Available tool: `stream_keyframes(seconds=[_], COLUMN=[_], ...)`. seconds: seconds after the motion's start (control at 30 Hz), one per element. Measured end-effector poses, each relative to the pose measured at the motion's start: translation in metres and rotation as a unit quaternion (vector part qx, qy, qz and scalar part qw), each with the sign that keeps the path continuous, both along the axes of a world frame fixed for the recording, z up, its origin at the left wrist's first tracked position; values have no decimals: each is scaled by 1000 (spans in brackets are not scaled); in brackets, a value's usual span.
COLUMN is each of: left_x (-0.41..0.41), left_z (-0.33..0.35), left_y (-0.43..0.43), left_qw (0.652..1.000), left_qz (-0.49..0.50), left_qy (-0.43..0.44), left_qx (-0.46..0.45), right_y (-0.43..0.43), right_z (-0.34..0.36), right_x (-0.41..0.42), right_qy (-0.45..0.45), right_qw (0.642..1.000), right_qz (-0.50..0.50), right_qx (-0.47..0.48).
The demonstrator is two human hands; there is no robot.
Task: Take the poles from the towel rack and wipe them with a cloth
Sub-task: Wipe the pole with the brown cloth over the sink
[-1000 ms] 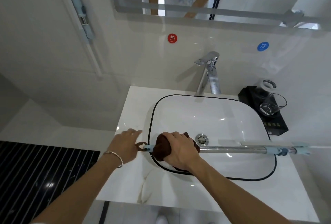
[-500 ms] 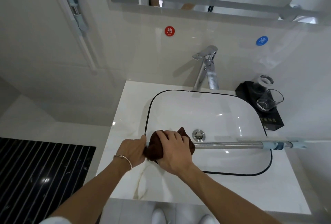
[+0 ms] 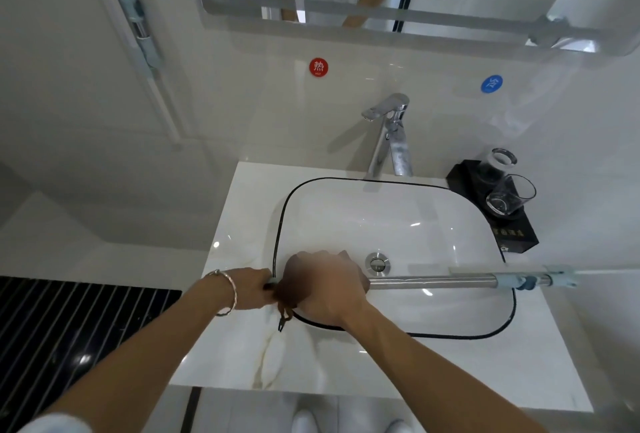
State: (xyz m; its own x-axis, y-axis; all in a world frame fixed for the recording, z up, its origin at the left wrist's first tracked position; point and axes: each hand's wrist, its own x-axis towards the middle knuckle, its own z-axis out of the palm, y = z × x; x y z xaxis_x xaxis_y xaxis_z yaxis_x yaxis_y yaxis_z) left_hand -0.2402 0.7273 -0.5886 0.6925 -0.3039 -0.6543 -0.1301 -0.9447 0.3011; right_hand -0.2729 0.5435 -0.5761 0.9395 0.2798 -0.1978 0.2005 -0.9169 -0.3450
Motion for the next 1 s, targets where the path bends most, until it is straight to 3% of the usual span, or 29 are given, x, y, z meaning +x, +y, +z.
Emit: stream_keyframes(seconds=[0.13, 0.27, 0.47, 0.6, 0.73, 0.87, 1.0], left_x=[-7, -21, -34, -31, -28, -18, -11], left_z=[5, -8, -21, -13, 12, 35, 20], left_y=[0, 8, 11, 18, 4, -33, -52], left_qw=[981, 918, 903, 929, 966, 991, 995], left_qz=[-85, -166, -145, -107, -28, -58, -51], left_qy=[-159, -357, -404, -351, -198, -5, -15], left_qx=[77, 50, 6, -49, -163, -123, -87], right_y=[-8, -9, -2, 0, 0, -8, -14], right_z=[10, 13, 7, -4, -7, 3, 20], right_x=[3, 2, -9, -16, -20, -11, -4], right_qy=[42, 50, 17, -17, -50, 46, 157], right_qw=[999, 999, 999, 999, 998, 999, 986], right_qz=[5, -1, -7, 1, 6, 16, 21], right_qx=[18, 3, -26, -35, -43, 1, 44])
